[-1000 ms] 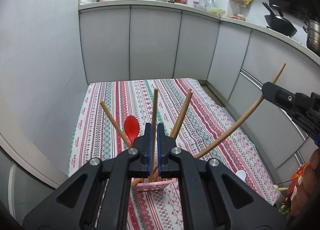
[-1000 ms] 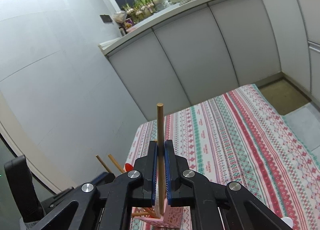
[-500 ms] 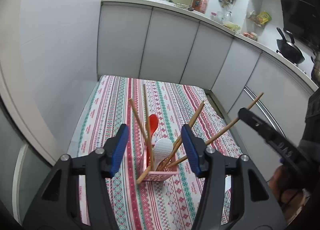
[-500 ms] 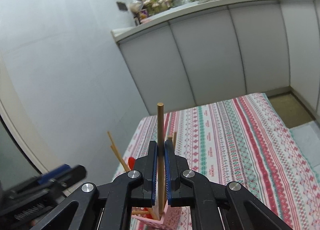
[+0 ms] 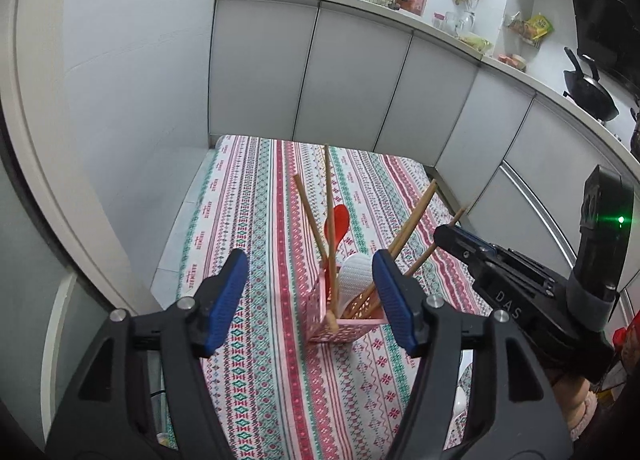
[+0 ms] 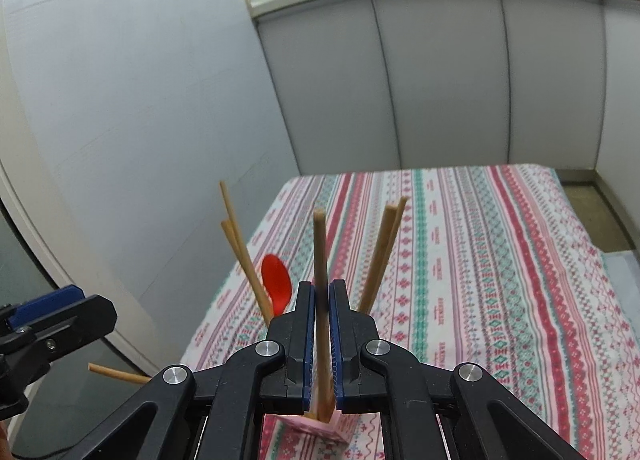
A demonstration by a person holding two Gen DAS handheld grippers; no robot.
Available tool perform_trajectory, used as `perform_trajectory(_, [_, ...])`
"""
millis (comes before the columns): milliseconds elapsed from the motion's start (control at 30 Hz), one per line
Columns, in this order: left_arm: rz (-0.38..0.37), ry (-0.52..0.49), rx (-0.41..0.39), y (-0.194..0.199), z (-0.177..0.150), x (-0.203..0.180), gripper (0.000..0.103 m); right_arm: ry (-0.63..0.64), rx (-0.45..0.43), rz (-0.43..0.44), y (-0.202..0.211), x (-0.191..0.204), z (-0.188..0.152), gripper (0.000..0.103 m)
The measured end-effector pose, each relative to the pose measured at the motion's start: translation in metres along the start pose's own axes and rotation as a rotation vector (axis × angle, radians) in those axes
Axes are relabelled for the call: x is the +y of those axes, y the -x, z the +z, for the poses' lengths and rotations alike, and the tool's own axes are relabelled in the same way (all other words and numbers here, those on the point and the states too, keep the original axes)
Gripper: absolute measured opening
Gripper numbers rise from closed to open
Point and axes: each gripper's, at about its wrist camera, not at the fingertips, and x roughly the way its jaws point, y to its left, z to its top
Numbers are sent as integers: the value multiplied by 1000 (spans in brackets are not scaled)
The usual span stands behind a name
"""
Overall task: Organize utensils
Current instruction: 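Move both tools down to the white spoon and white rice paddle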
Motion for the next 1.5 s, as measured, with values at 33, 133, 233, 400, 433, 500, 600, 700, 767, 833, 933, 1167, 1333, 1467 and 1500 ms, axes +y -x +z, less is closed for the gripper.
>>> perform_trajectory(33, [2, -1, 3, 0, 0, 1, 67, -3, 5, 3, 0, -1, 0, 9])
perform_trajectory(133, [7, -5, 13, 0, -2, 4, 69, -26, 7, 11, 6, -6, 1, 32])
perform_trajectory(233, [12, -15, 23, 0, -5, 5, 73, -46, 5, 12, 19, -14, 4, 37])
perform_trajectory(400, [12, -37, 53, 1, -11, 4, 75, -95, 21, -7, 44, -39, 5, 44])
perform_trajectory(433, [11, -40, 58, 0, -12, 3, 77, -107, 27, -12, 49, -45, 4, 48])
perform_trajectory(500, [10, -54, 74, 0, -17, 2, 79, -120, 42, -31, 57, -56, 1, 51])
perform_trajectory(600, [9, -77, 104, -1, -23, -2, 80, -140, 82, -84, 67, -75, -6, 59])
perform_trajectory(700, [1, -104, 144, -5, -31, -8, 81, -168, 131, -138, 74, -94, -17, 65])
perform_trajectory(767, [-7, -124, 169, -8, -35, -13, 81, -190, 171, -174, 76, -108, -24, 68])
perform_trajectory(833, [-18, -147, 197, -12, -41, -21, 81, -213, 217, -204, 75, -121, -33, 71])
perform_trajectory(933, [-35, -184, 234, -18, -51, -33, 81, -249, 277, -230, 74, -138, -46, 72])
perform_trajectory(1167, [-88, -284, 352, -37, -82, -74, 81, -292, 452, -310, 70, -174, -79, 76])
perform_trajectory(1333, [-99, -362, 456, -61, -110, -106, 81, -290, 588, -359, 67, -195, -106, 76])
perform_trajectory(1467, [-108, -412, 531, -80, -132, -128, 81, -291, 642, -374, 70, -209, -119, 76])
perform_trajectory(1500, [-111, -420, 545, -82, -135, -133, 81, -289, 647, -379, 71, -211, -121, 76])
